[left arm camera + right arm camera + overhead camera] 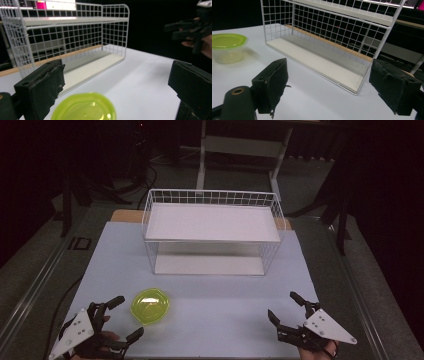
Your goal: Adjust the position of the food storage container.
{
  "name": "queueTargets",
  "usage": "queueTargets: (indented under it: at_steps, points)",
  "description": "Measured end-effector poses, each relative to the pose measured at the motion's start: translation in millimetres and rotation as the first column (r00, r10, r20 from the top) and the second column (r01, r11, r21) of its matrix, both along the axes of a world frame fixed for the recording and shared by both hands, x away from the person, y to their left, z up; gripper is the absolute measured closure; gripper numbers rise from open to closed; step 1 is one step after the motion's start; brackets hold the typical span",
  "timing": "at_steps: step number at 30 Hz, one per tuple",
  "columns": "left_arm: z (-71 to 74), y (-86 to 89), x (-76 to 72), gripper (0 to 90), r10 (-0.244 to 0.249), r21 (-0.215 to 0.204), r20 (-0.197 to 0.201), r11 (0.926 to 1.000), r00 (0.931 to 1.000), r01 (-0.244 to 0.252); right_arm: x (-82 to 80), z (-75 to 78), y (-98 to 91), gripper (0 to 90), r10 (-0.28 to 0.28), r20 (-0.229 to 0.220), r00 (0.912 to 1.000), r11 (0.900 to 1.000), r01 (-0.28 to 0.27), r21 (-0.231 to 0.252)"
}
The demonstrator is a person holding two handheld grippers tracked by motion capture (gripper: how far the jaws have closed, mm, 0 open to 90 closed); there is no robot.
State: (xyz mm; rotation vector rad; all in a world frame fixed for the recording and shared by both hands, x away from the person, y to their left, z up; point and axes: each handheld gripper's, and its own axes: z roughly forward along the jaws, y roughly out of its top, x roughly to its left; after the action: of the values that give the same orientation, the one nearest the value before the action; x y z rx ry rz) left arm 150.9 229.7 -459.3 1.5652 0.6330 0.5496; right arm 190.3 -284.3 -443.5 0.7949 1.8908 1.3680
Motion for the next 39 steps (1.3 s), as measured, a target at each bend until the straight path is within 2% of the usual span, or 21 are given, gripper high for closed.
queueTargets:
  at_steps: [2,5,6,7,11,16,17,21,22,25,26,28,31,33,34,35,36,37,39]
  points:
    - [6.7,-1.8,-4.4,1.0,0.005,-0.005,-0.003,1.0000,1.0000,-0.005,-0.4,-0.2,1.4,15.3,0.005,-0.002,1.0000,1.0000,-0.005,-0.005]
    - [8.8,-2.0,-5.4,1.0,0.001,-0.012,0.003,0.9999,1.0000,-0.001,-0.9,0.0,2.6,15.2,0.004,-0.001,1.0000,0.9999,-0.004,-0.010]
    - [13.8,-3.1,-6.1,1.0,-0.039,-0.025,-0.011,0.9990,0.9992,0.039,-2.9,2.2,3.9,14.9,0.019,0.014,0.9997,0.9998,-0.019,-0.010]
    - [14.6,-4.2,-6.1,1.0,-0.050,-0.026,-0.012,0.9984,0.9987,0.049,-3.4,3.0,4.5,14.9,0.020,0.022,0.9996,0.9997,-0.020,-0.012]
    - [19.2,-8.2,-6.5,1.0,-0.059,-0.009,-0.017,0.9982,0.9981,0.059,-3.3,4.7,6.5,14.5,0.028,0.014,0.9995,0.9996,-0.028,-0.001]
    - [25.4,-7.1,-5.1,1.1,-0.081,-0.015,-0.018,0.9966,0.9966,0.081,-2.9,4.8,8.7,14.5,0.034,0.007,0.9994,0.9994,-0.034,0.001]
    - [29.1,-4.8,-3.0,1.4,-0.074,0.000,-0.018,0.9973,0.9971,0.074,-3.1,4.9,9.2,14.5,0.037,0.007,0.9993,0.9993,-0.037,0.005]
    - [35.0,3.9,2.2,15.4,-0.052,0.003,-0.006,0.9986,0.9986,0.052,-3.5,5.6,11.1,14.5,0.045,0.007,0.9989,0.9990,-0.045,0.001]
    - [36.1,5.9,4.4,16.2,-0.043,-0.001,-0.012,0.9991,0.9990,0.043,-3.8,5.9,11.5,14.5,0.043,0.008,0.9990,0.9991,-0.043,0.000]
    - [36.5,12.8,12.1,27.4,-0.026,-0.021,-0.033,0.9995,0.9991,0.025,-4.1,6.6,12.2,14.5,0.048,0.011,0.9988,0.9988,-0.048,0.002]
    - [35.8,15.3,14.9,35.0,-0.021,-0.028,-0.042,0.9994,0.9989,0.020,-4.0,6.6,12.4,14.5,0.048,0.010,0.9988,0.9988,-0.048,0.001]
    - [35.1,17.2,17.2,38.4,-0.002,-0.026,-0.048,0.9997,0.9988,0.001,-4.0,6.3,12.6,14.5,0.046,0.010,0.9989,0.9989,-0.046,-0.001]
    - [29.2,24.6,25.1,53.5,0.027,-0.020,-0.079,0.9994,0.9965,-0.029,-3.7,5.8,12.4,14.5,0.049,0.004,0.9988,0.9988,-0.049,0.002]
    - [22.8,27.4,30.3,55.8,0.063,-0.008,-0.117,0.9979,0.9911,-0.064,-3.5,5.8,12.4,14.5,0.053,0.001,0.9986,0.9986,-0.053,0.002]
    - [22.8,27.4,30.3,62.7,0.063,-0.008,-0.117,0.9979,0.9911,-0.064,-3.5,5.8,12.4,14.5,0.053,0.001,0.9986,0.9986,-0.053,0.002]
    - [16.7,28.7,34.9,62.7,0.104,0.028,-0.157,0.9945,0.9822,-0.101,-3.3,5.6,12.5,14.5,0.056,-0.001,0.9985,0.9984,-0.056,0.004]
    - [13.3,30.1,36.5,68.7,0.111,0.021,-0.171,0.9938,0.9790,-0.109,-3.6,5.4,12.9,14.5,0.057,-0.004,0.9984,0.9984,-0.057,0.001]
    - [10.4,31.3,38.9,71.7,0.123,0.033,-0.190,0.9924,0.9740,-0.119,-3.8,5.3,13.0,14.5,0.059,-0.005,0.9982,0.9982,-0.059,0.002]
    - [4.8,33.6,42.0,73.7,0.151,0.049,-0.209,0.9884,0.9661,-0.144,-4.0,5.2,13.2,14.5,0.061,-0.005,0.9981,0.9981,-0.061,0.000]
